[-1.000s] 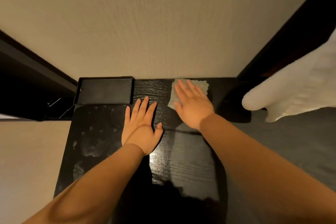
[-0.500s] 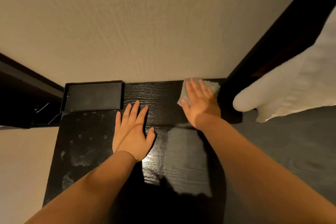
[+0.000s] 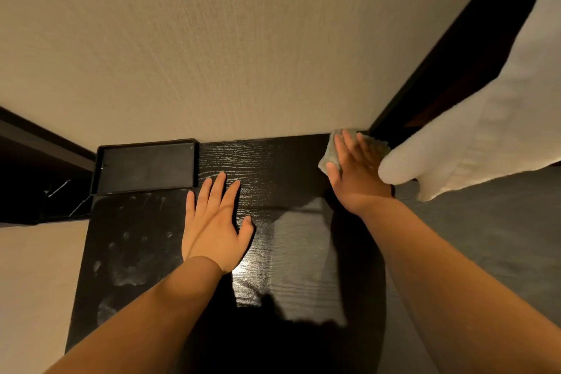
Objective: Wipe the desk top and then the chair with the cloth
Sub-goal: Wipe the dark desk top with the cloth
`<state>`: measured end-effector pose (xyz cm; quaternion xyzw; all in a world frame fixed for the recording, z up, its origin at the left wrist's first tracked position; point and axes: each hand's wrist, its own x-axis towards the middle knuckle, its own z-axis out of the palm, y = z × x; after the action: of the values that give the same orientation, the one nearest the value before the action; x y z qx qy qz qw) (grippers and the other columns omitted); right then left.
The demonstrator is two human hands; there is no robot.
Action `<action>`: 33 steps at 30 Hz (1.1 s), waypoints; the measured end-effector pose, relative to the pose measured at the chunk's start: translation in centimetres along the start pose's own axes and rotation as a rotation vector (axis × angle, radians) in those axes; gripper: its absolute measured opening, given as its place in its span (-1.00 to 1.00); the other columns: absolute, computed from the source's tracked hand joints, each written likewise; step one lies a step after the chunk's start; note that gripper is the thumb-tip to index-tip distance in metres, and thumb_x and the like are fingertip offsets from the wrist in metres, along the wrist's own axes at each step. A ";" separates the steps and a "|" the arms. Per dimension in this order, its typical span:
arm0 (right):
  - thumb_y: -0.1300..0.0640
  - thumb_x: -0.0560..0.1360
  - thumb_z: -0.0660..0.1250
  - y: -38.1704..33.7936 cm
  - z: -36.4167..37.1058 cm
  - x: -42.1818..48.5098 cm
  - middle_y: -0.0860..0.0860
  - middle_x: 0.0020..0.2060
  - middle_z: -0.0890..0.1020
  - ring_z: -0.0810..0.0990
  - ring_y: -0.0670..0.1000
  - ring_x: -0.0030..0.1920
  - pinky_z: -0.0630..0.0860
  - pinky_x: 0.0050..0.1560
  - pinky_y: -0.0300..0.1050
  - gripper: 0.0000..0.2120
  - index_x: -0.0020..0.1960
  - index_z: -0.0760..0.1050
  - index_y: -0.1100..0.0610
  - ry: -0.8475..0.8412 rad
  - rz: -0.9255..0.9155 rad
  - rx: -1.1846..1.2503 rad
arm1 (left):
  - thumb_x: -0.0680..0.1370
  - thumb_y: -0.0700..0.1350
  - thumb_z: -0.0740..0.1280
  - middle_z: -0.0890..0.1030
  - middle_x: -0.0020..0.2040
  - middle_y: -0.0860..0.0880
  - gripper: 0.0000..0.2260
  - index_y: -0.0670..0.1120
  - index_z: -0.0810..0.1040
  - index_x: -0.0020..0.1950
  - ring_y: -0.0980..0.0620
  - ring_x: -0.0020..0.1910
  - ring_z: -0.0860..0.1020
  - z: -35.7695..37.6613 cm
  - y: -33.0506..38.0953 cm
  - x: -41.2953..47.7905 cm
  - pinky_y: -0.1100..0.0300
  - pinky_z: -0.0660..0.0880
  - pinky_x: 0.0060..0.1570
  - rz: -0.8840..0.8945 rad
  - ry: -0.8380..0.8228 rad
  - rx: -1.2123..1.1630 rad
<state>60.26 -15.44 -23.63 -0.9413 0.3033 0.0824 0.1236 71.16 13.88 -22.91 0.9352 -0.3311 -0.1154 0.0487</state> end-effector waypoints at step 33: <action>-0.13 0.59 -0.01 -3.2 1.3 -4.0 0.10 0.66 0.00 -0.05 0.26 0.63 0.02 0.60 0.22 -0.30 0.67 -0.03 0.10 -0.071 -0.122 -0.072 | 0.58 0.29 0.07 0.03 0.72 -0.02 -0.31 0.09 0.12 0.70 -0.08 0.70 -0.07 0.1 0.0 0.0 -0.22 -0.09 0.64 0.006 0.014 0.011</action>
<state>58.86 -10.39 -23.37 -0.9584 0.2374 0.1190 0.1049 71.12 13.91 -23.03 0.9353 -0.3340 -0.1069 0.0462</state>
